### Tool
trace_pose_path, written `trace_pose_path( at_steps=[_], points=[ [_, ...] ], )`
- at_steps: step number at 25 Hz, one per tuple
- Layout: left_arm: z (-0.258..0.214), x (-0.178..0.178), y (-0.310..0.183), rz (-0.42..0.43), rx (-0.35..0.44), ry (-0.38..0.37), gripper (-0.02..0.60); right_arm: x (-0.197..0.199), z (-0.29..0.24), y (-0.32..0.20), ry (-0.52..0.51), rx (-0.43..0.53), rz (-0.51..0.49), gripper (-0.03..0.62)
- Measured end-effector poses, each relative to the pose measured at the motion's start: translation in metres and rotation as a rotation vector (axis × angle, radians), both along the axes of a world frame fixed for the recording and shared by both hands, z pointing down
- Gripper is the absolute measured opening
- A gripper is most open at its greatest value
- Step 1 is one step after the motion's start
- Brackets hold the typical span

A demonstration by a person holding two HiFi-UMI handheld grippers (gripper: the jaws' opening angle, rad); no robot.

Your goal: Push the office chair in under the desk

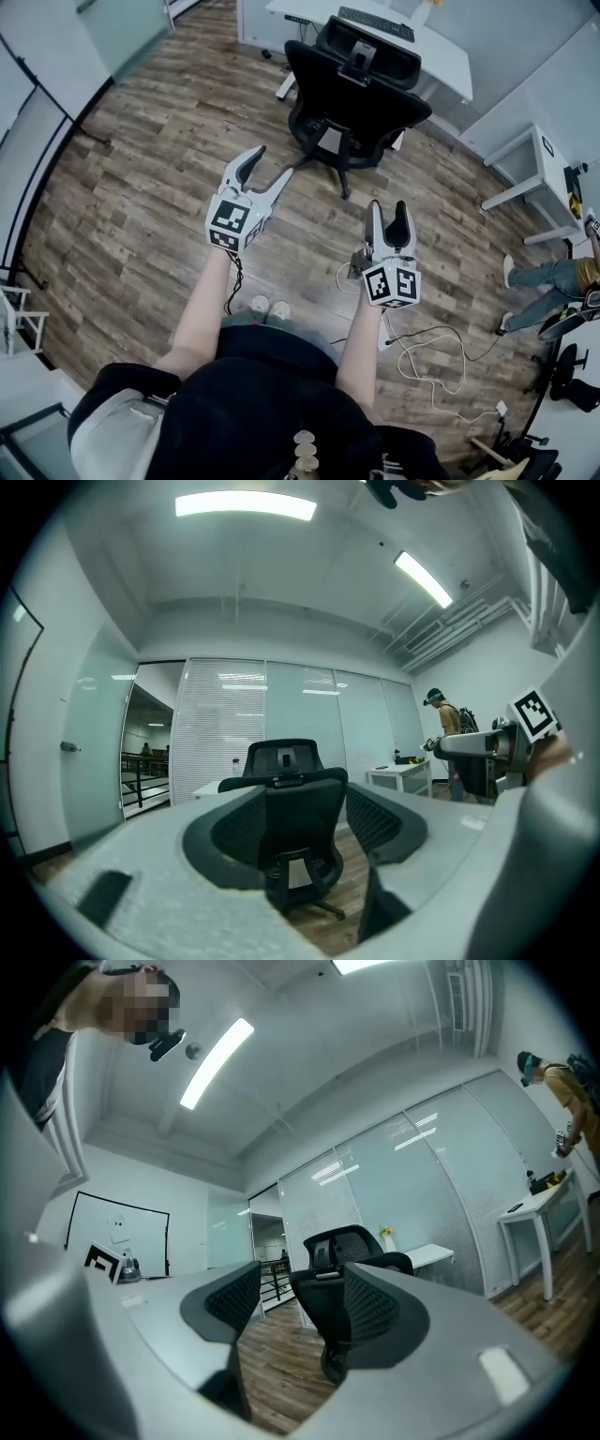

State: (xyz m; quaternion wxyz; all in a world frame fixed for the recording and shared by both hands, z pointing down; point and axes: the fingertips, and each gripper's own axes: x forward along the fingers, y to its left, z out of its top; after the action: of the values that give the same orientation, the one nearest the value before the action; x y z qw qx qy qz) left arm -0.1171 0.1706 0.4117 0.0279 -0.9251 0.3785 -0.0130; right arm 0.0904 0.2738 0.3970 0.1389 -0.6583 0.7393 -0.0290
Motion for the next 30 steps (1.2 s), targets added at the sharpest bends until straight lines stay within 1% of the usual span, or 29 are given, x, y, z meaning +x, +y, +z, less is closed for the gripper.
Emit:
trace_pose_path(
  at_steps=[4, 10, 14, 19, 24, 30],
  points=[
    [-0.003, 0.005, -0.005, -0.014, 0.003, 0.003, 0.265, 0.008, -0.001, -0.006, -0.005, 0.006, -0.008, 0.270],
    [-0.003, 0.013, -0.007, -0.043, 0.006, 0.028, 0.265, 0.019, 0.000, -0.015, 0.004, 0.011, -0.038, 0.270],
    [0.004, 0.018, -0.003, -0.052, 0.013, 0.012, 0.265, 0.025, 0.006, -0.017, -0.002, 0.010, -0.050, 0.270],
    [0.004, 0.020, -0.019, -0.067, 0.016, 0.015, 0.265, 0.027, 0.007, -0.035, 0.006, 0.008, -0.067, 0.270],
    [0.012, 0.030, -0.049, -0.053, 0.009, 0.012, 0.265, 0.031, 0.013, -0.066, 0.005, 0.003, -0.068, 0.270],
    [0.016, 0.045, -0.115, -0.032, 0.012, 0.015, 0.265, 0.042, 0.018, -0.125, 0.015, -0.003, -0.051, 0.270]
  ],
)
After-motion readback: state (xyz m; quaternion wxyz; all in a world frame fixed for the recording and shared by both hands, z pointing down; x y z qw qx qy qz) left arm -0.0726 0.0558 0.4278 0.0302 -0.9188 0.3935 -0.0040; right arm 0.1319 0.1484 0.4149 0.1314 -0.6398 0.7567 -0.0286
